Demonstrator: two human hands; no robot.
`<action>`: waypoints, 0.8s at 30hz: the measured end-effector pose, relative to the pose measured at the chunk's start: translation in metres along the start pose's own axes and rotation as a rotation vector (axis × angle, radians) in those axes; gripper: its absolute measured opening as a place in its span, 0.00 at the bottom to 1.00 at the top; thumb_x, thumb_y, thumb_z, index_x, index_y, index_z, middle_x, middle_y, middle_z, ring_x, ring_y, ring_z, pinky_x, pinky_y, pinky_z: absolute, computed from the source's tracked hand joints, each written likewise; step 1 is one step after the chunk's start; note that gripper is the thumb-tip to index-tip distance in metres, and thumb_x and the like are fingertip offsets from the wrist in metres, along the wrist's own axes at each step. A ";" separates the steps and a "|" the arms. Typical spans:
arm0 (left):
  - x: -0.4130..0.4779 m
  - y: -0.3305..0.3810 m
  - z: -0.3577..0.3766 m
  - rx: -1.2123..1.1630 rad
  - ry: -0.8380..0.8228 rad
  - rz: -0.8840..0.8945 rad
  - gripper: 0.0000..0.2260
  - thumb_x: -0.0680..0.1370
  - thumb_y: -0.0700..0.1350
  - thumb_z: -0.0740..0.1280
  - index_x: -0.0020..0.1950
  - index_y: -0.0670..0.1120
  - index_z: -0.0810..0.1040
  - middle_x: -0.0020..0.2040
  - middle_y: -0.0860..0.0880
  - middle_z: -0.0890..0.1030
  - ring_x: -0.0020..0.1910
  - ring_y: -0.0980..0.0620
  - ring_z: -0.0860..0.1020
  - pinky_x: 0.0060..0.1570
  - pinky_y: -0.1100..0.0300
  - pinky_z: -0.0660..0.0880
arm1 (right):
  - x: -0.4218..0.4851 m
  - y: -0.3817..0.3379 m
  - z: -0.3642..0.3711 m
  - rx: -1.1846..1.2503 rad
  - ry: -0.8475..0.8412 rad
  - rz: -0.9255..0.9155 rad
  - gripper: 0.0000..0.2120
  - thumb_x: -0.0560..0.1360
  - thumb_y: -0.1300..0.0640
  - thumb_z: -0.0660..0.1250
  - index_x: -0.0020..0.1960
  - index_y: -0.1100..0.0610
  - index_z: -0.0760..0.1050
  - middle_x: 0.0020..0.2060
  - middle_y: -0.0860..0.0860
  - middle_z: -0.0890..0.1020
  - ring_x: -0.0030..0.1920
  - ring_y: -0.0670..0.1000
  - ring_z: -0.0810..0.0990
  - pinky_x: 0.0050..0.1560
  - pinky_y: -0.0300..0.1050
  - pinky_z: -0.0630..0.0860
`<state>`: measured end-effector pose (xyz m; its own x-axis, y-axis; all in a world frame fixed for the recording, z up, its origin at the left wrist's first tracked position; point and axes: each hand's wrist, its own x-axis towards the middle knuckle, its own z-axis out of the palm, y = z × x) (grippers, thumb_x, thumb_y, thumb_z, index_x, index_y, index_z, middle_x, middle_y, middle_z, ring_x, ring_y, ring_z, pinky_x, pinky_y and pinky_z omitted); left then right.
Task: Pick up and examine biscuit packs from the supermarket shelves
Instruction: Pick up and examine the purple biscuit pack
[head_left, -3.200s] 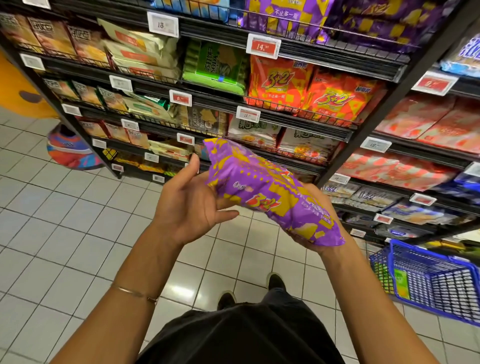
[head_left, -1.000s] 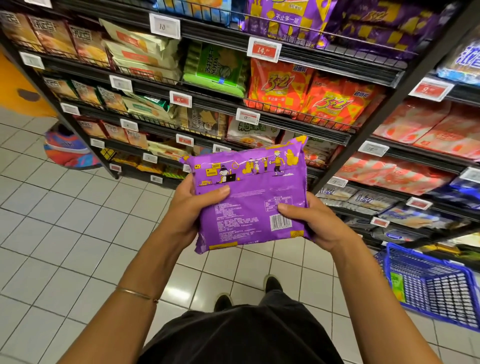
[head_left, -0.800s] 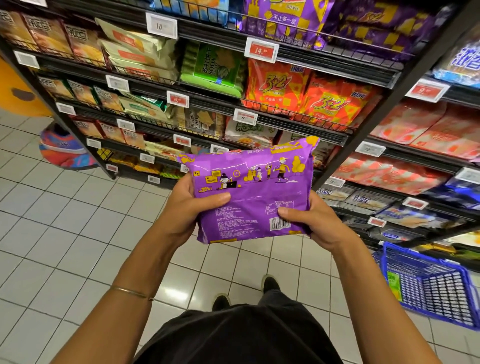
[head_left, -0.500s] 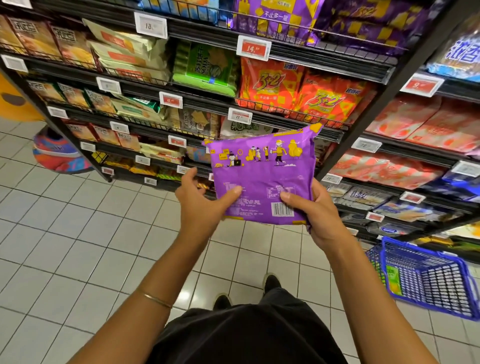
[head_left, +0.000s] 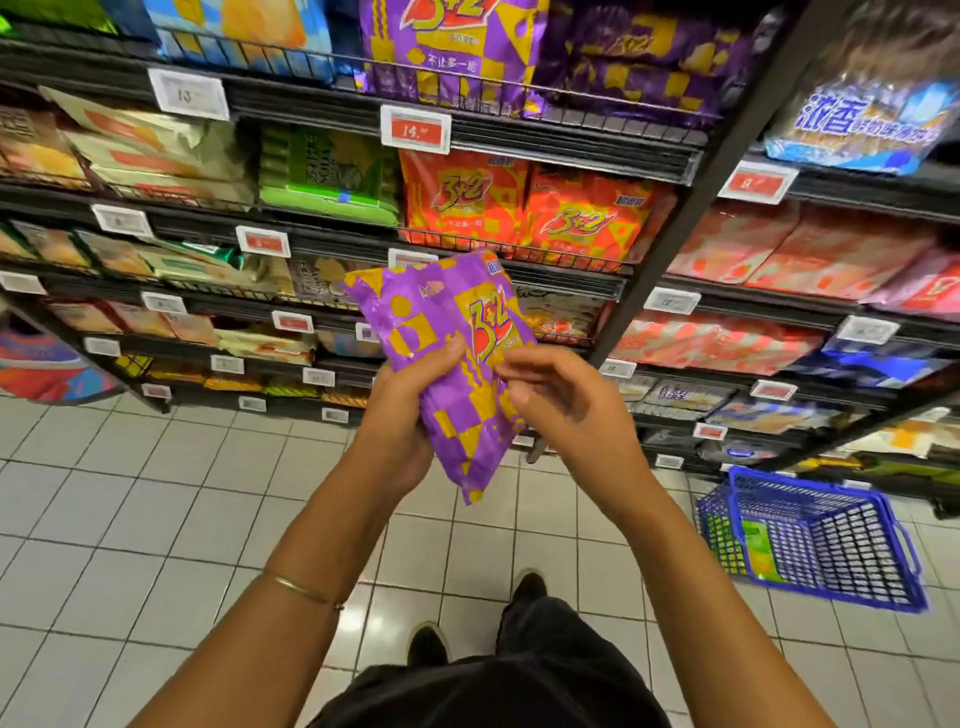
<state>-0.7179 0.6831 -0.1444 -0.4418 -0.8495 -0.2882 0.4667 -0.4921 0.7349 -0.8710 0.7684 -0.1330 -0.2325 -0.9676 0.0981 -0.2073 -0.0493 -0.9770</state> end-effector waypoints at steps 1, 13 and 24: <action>0.005 0.002 0.002 -0.051 -0.021 -0.041 0.25 0.76 0.43 0.70 0.73 0.39 0.75 0.68 0.36 0.80 0.67 0.34 0.79 0.67 0.34 0.75 | 0.005 0.003 -0.008 0.025 0.067 0.018 0.11 0.79 0.59 0.72 0.60 0.54 0.80 0.55 0.51 0.86 0.59 0.48 0.84 0.60 0.45 0.80; 0.079 0.035 0.078 -0.120 -0.286 -0.029 0.26 0.55 0.46 0.87 0.51 0.44 0.89 0.53 0.41 0.88 0.52 0.40 0.87 0.47 0.44 0.84 | 0.098 0.021 -0.143 0.313 0.024 0.298 0.17 0.68 0.38 0.72 0.51 0.47 0.85 0.48 0.51 0.88 0.44 0.48 0.87 0.40 0.45 0.82; 0.169 0.060 0.132 0.485 0.124 0.340 0.16 0.80 0.37 0.70 0.67 0.38 0.74 0.56 0.43 0.86 0.46 0.50 0.85 0.43 0.53 0.83 | 0.165 0.019 -0.175 0.116 0.317 0.047 0.17 0.73 0.53 0.75 0.61 0.48 0.76 0.51 0.42 0.87 0.51 0.43 0.85 0.51 0.39 0.80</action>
<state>-0.8659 0.5351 -0.0675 -0.2229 -0.9742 -0.0365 0.1504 -0.0714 0.9861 -1.0794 0.6513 -0.1025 -0.5266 -0.8455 0.0883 -0.0838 -0.0517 -0.9951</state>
